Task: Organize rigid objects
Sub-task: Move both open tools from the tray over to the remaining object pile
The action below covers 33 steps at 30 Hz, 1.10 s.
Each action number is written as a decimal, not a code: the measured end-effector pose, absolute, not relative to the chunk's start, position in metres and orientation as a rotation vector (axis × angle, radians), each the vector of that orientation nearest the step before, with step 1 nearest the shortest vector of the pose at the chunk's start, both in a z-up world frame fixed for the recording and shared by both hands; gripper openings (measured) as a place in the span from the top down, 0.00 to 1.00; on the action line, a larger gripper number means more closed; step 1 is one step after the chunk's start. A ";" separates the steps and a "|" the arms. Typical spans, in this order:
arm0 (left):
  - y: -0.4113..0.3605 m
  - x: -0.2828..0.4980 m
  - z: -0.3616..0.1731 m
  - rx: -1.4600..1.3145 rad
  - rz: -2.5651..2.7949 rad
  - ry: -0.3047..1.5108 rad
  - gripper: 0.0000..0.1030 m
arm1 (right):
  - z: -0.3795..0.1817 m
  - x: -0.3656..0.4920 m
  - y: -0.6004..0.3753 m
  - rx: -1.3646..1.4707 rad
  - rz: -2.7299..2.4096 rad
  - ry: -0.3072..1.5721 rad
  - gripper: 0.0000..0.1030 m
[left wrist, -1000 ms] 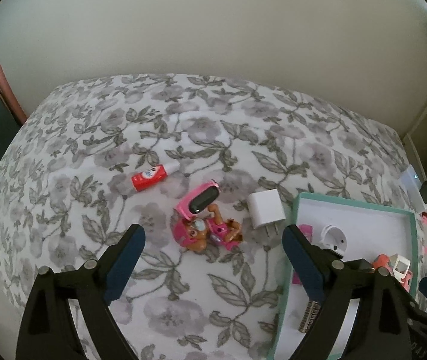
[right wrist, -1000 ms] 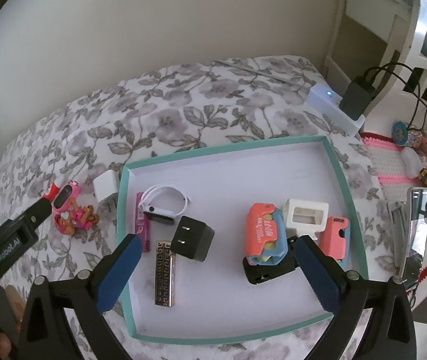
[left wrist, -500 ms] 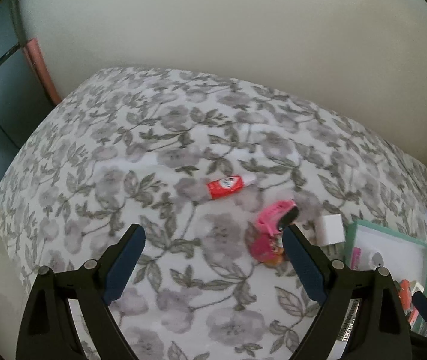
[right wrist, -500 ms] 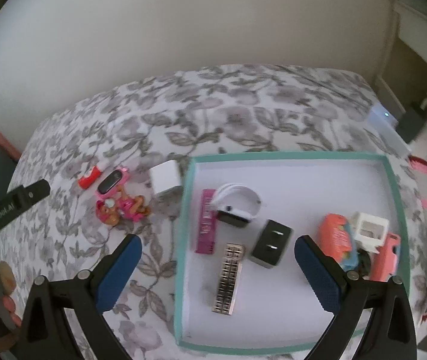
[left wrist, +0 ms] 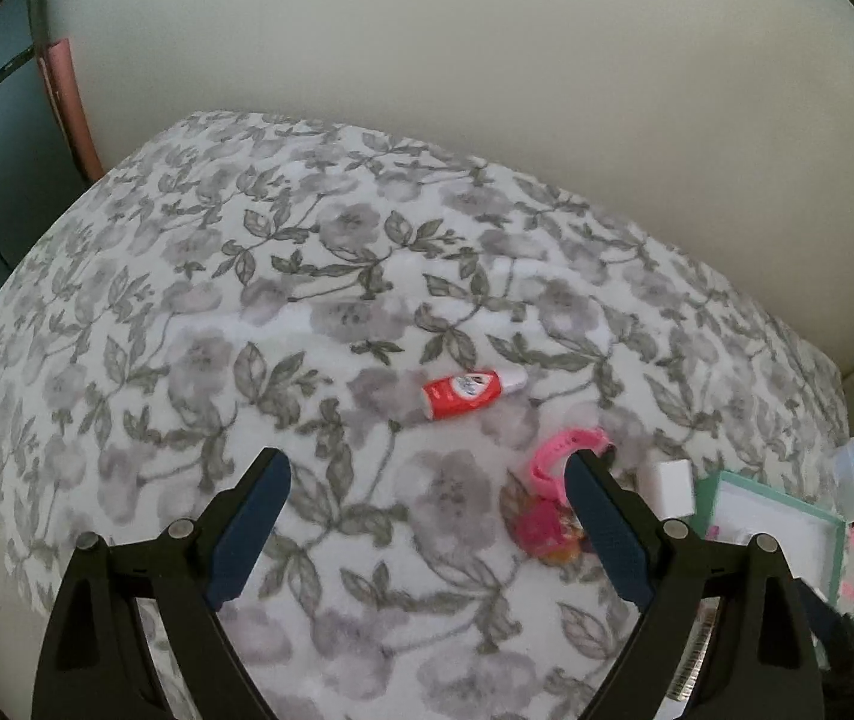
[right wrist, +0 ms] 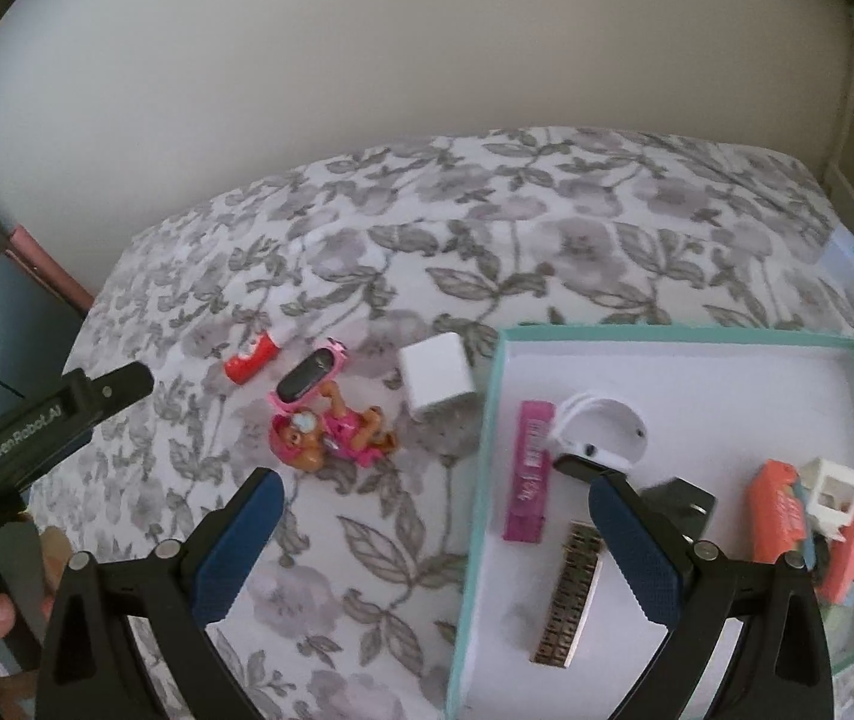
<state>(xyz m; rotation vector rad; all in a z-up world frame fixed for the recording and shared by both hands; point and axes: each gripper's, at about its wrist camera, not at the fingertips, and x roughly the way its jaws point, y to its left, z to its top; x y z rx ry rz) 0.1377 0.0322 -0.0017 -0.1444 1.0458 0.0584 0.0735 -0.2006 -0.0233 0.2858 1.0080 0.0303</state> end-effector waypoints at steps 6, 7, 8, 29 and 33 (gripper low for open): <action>0.046 0.156 -0.019 -0.185 0.013 1.041 0.09 | -0.027 0.096 -0.187 0.305 0.089 1.010 0.00; 0.047 0.159 -0.019 -0.171 0.015 1.031 0.09 | -0.029 0.100 -0.184 0.310 0.101 1.011 0.00; 0.048 0.163 -0.021 -0.156 0.008 1.026 0.09 | -0.030 0.104 -0.182 0.316 0.108 1.011 0.00; 0.067 0.209 -0.080 -0.089 -0.126 1.143 0.10 | -0.063 0.167 -0.121 0.049 0.263 1.094 0.11; 0.062 0.212 -0.082 -0.055 -0.163 1.134 0.10 | -0.070 0.173 -0.115 -0.004 0.279 1.106 0.14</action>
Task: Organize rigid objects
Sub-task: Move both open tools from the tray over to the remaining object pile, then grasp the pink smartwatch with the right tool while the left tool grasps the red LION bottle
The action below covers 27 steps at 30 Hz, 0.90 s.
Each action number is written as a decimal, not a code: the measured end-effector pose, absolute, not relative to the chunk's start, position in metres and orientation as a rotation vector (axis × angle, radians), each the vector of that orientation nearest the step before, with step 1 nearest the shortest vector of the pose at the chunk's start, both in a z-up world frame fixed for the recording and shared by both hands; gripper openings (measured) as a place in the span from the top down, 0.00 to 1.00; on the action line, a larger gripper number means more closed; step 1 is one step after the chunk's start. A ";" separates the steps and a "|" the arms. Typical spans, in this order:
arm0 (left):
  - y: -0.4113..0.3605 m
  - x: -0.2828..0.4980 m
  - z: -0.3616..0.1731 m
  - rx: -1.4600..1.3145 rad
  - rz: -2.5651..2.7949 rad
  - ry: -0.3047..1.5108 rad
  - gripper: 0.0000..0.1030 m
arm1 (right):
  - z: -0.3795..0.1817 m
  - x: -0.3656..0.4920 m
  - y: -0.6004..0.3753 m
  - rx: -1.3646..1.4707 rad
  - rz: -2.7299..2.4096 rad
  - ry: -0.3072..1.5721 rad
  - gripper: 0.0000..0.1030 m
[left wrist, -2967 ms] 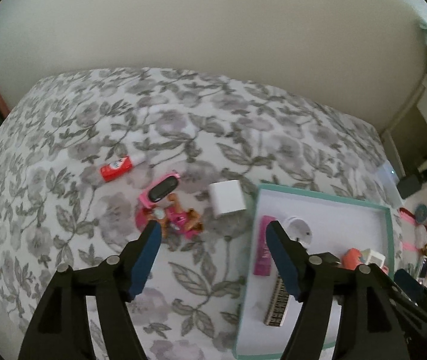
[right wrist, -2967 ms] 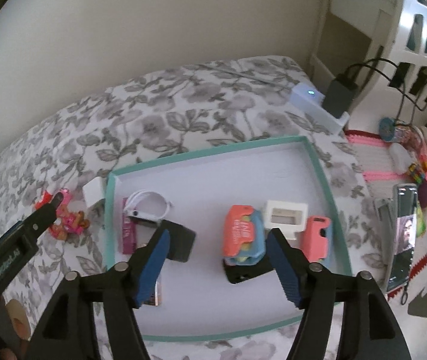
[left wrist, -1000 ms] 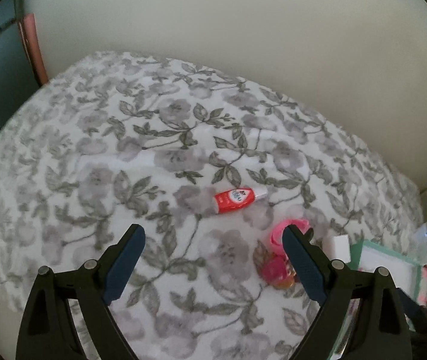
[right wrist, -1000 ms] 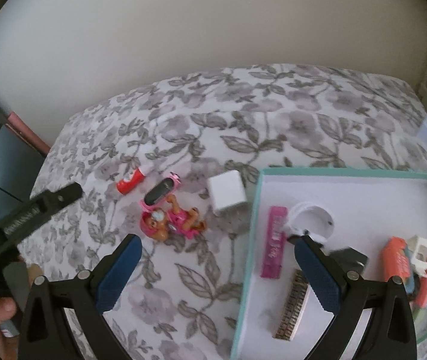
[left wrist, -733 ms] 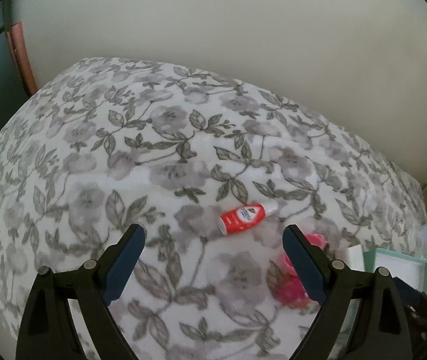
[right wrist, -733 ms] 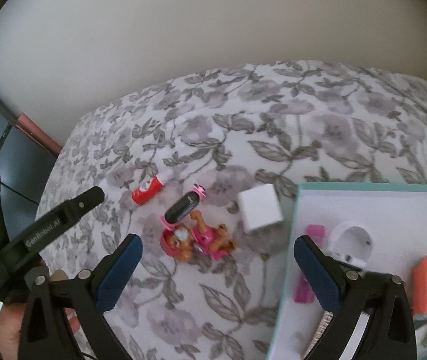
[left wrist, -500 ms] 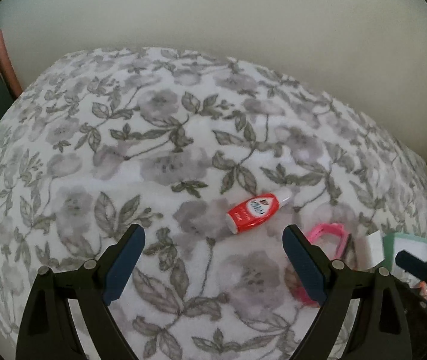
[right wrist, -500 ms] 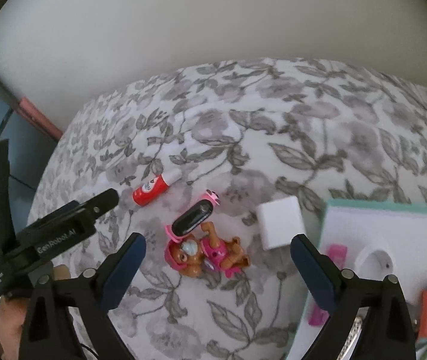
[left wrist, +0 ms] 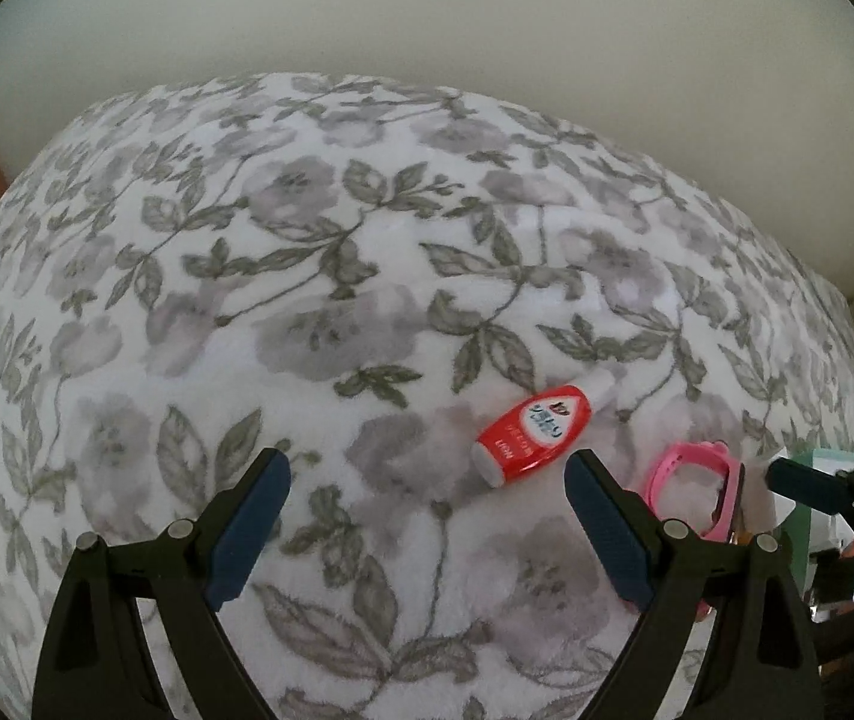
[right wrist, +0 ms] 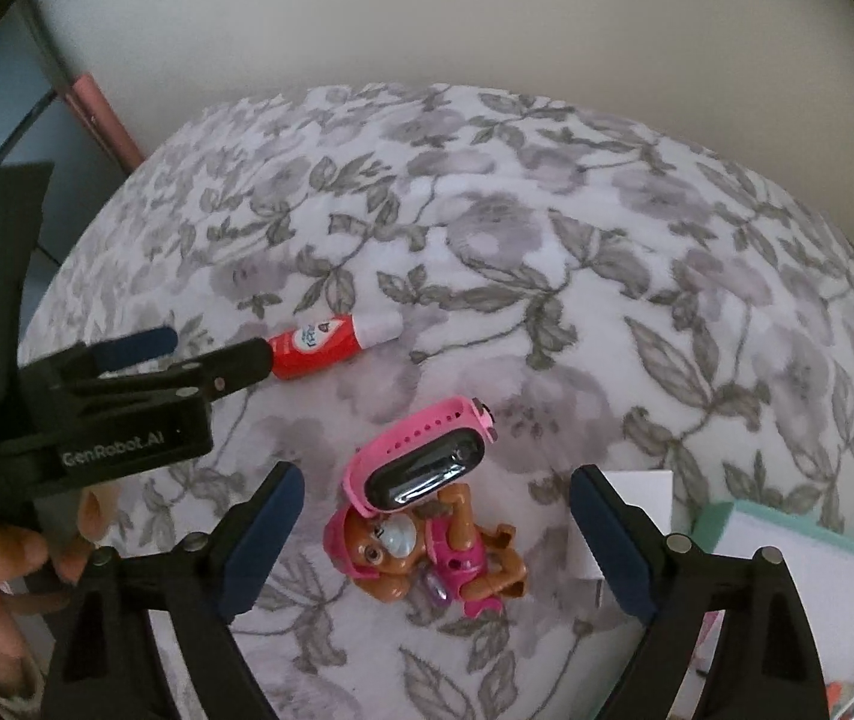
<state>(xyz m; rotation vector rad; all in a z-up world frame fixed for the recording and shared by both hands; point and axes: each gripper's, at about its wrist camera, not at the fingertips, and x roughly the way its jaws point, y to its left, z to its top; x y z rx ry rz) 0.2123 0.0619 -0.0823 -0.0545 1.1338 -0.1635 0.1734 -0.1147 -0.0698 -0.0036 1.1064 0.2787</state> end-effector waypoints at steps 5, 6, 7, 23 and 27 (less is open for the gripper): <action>0.045 0.216 -0.085 0.029 -0.218 1.124 0.10 | -0.078 0.178 -0.108 -0.055 0.289 1.120 0.21; 0.042 0.217 -0.086 0.046 -0.226 1.123 0.10 | -0.079 0.179 -0.108 -0.057 0.292 1.123 0.21; 0.038 0.218 -0.086 0.063 -0.237 1.123 0.10 | -0.080 0.180 -0.108 -0.058 0.296 1.125 0.22; 0.013 0.234 -0.103 0.111 -0.321 1.143 0.29 | -0.087 0.191 -0.101 -0.103 0.371 1.101 0.36; 0.013 0.233 -0.104 0.114 -0.327 1.144 0.47 | -0.087 0.191 -0.098 -0.121 0.379 1.095 0.37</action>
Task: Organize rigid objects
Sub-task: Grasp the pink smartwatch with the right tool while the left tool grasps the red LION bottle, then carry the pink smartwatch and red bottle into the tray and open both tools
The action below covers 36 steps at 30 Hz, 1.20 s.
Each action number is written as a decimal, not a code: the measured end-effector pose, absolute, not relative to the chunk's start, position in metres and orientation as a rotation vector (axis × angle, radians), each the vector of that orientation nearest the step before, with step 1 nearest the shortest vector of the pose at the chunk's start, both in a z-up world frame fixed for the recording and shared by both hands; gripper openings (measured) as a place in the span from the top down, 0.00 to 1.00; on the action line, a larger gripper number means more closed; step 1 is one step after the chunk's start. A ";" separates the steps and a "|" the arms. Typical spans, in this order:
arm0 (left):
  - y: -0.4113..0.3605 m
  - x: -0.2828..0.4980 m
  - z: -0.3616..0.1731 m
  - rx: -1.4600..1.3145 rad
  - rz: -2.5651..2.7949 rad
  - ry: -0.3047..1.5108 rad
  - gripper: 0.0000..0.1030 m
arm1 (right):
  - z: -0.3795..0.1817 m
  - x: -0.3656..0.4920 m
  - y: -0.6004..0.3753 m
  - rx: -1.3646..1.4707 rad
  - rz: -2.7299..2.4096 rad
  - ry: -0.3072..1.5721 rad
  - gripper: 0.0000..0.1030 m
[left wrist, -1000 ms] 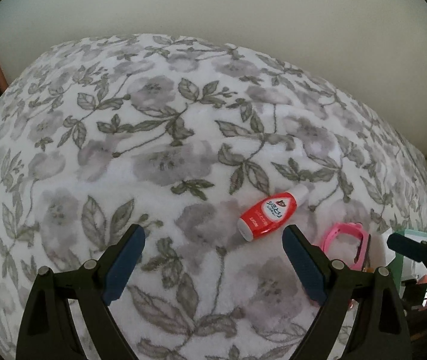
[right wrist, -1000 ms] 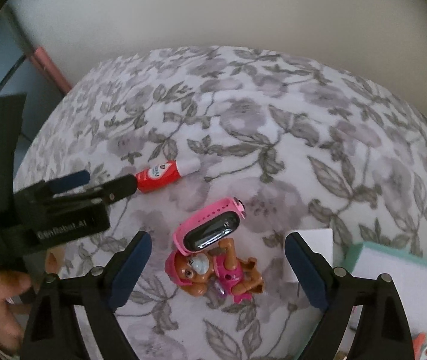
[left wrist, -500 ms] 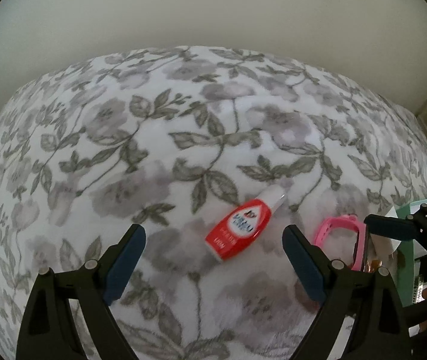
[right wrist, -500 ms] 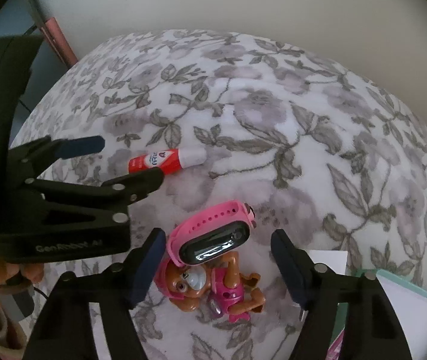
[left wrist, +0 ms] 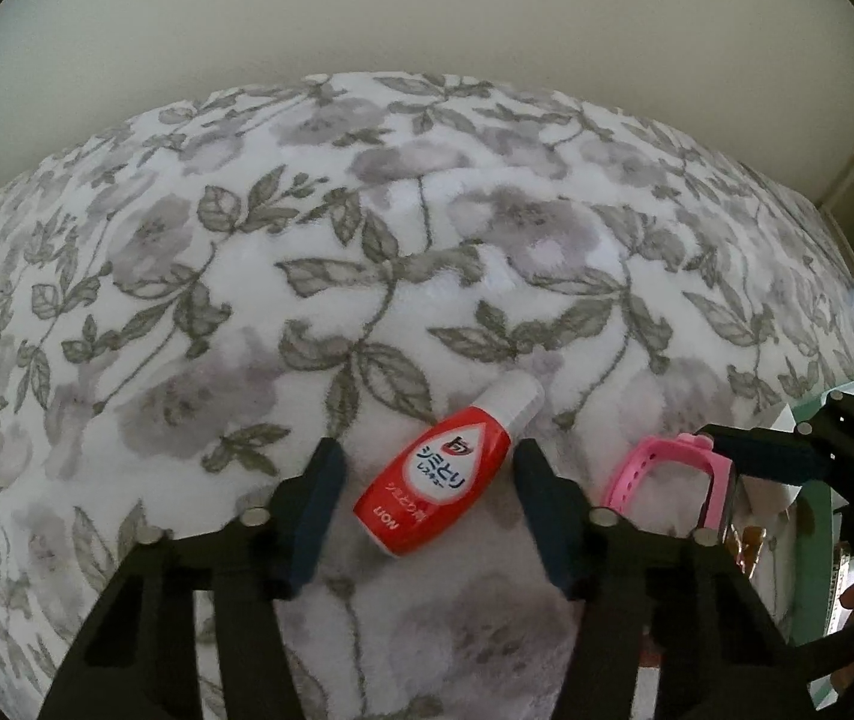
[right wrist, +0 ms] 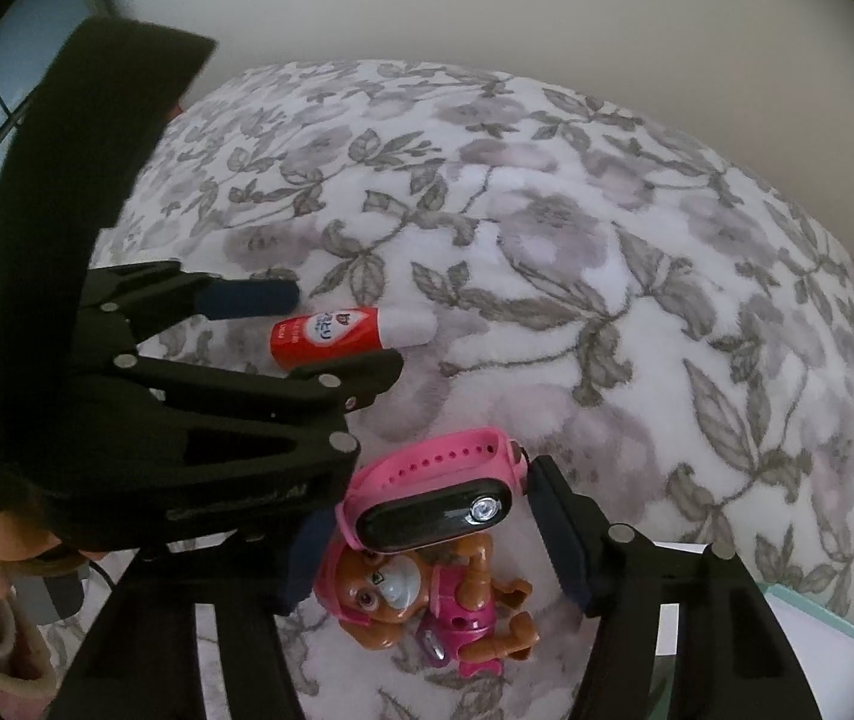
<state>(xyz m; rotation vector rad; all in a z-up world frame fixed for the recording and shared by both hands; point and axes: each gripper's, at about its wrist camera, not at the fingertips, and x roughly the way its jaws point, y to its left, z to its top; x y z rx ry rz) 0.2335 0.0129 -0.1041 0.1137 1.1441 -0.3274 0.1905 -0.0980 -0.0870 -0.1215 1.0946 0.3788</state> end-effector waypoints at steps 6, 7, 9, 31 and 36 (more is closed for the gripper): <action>0.015 0.231 -0.103 0.111 -0.334 1.141 0.52 | -0.087 0.191 -0.099 -0.103 0.382 1.090 0.37; 0.016 0.231 -0.103 0.106 -0.333 1.143 0.53 | -0.087 0.190 -0.099 -0.102 0.381 1.089 0.37; 0.018 0.230 -0.102 0.092 -0.328 1.148 0.53 | -0.087 0.189 -0.100 -0.100 0.379 1.087 0.37; 0.026 0.182 -0.054 -0.006 -0.293 1.165 0.78 | -0.034 0.137 -0.131 0.029 0.314 1.031 0.38; 0.015 0.165 -0.027 -0.022 -0.315 1.137 0.79 | -0.016 0.115 -0.144 0.068 0.283 1.008 0.38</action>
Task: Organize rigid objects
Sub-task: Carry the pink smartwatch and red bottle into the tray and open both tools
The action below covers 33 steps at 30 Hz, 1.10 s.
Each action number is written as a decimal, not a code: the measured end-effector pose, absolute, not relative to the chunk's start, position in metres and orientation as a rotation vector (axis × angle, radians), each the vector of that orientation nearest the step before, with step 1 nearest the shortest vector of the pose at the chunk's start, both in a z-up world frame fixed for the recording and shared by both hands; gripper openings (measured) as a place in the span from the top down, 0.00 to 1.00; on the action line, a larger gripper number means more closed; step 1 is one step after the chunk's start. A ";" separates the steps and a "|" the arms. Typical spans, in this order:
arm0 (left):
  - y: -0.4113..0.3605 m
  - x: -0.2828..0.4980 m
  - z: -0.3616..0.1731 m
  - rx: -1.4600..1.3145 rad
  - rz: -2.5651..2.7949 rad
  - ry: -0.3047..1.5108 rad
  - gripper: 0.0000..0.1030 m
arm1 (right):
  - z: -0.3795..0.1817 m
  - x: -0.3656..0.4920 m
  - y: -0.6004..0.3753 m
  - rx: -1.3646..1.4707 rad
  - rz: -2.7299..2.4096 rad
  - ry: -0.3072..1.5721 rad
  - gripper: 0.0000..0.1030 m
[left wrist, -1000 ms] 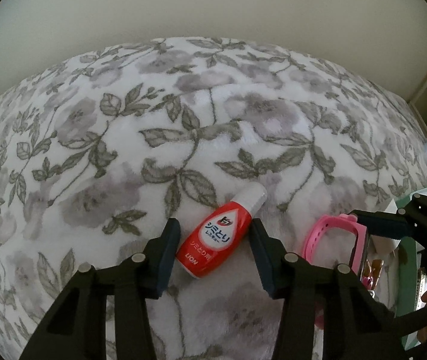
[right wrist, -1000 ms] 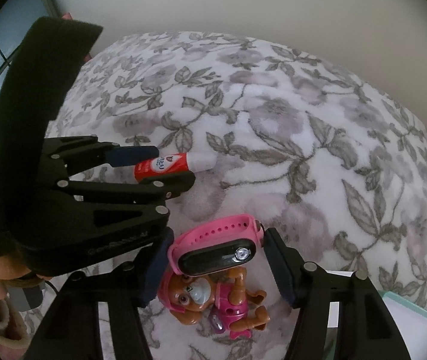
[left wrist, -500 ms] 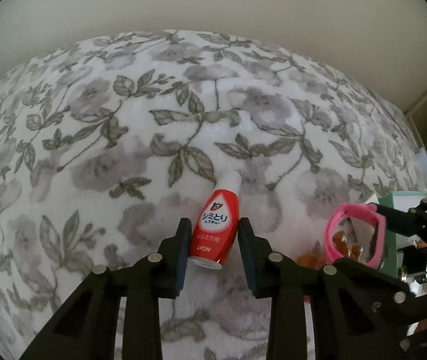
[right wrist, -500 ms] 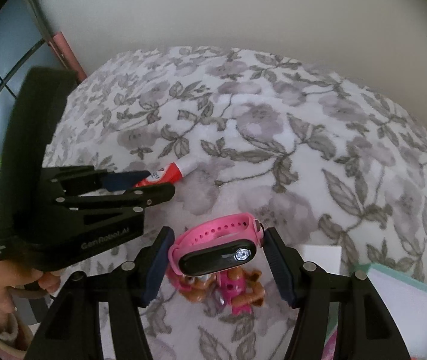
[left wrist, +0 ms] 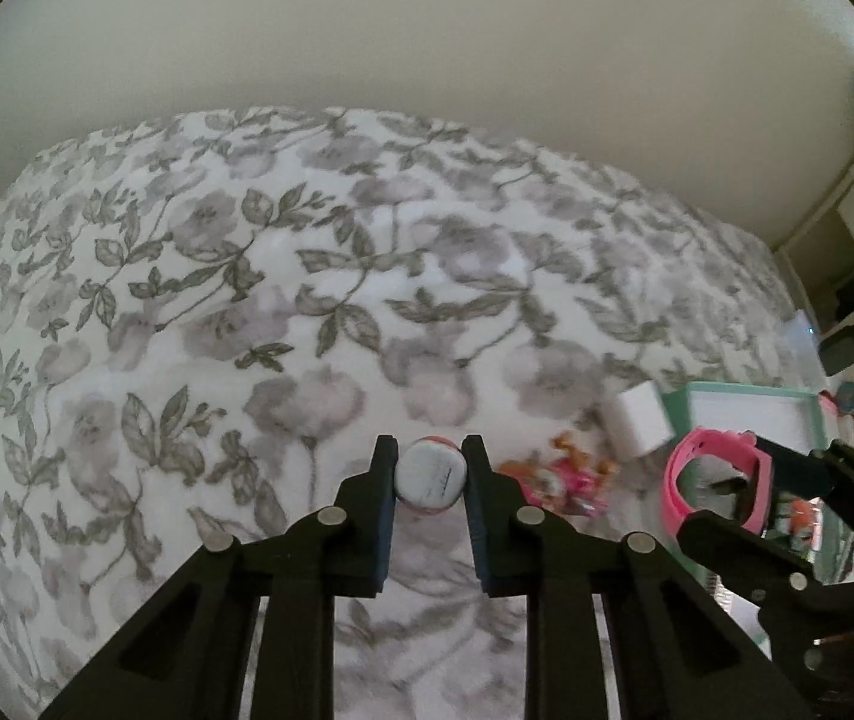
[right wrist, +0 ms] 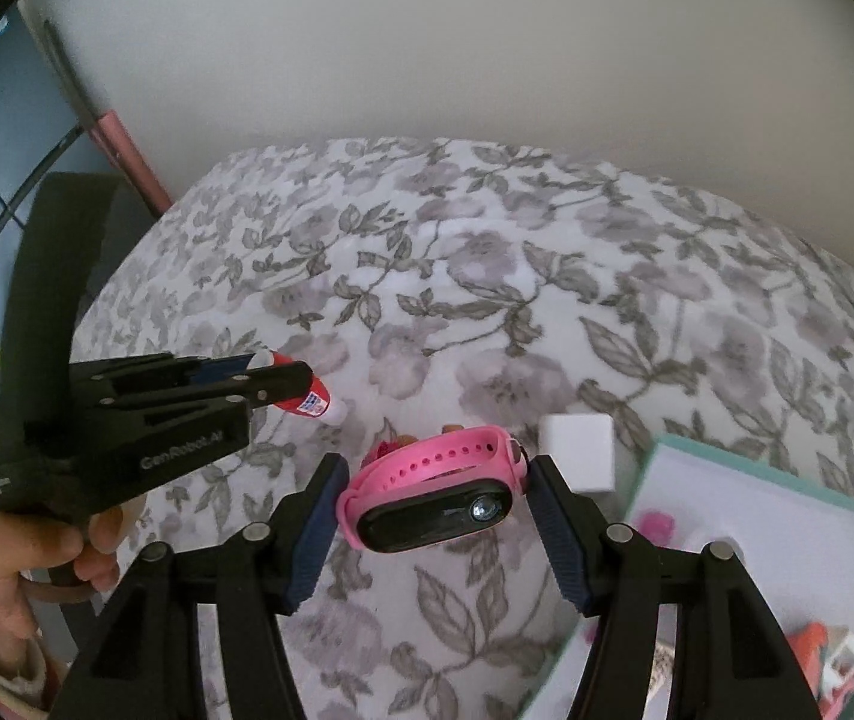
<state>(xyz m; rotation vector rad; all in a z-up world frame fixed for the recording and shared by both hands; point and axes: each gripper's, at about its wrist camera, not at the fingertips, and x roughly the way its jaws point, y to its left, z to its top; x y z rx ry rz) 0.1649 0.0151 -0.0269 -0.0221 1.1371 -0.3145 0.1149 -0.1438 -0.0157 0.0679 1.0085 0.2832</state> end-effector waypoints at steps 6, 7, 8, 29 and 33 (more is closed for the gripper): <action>0.001 0.141 0.004 -0.028 -0.331 1.099 0.79 | 0.005 0.085 -0.165 0.116 0.217 0.982 0.38; -0.003 0.136 0.010 -0.024 -0.337 1.090 0.79 | 0.008 0.079 -0.168 0.123 0.202 0.976 0.38; -0.007 0.131 0.016 -0.024 -0.344 1.082 0.79 | 0.011 0.073 -0.173 0.134 0.187 0.970 0.38; -0.138 0.049 0.068 -0.009 -0.494 0.997 0.79 | 0.020 -0.021 -0.284 0.291 -0.220 0.965 0.37; -0.158 0.044 0.055 0.009 -0.495 1.020 0.79 | 0.008 -0.027 -0.305 0.328 -0.264 1.000 0.37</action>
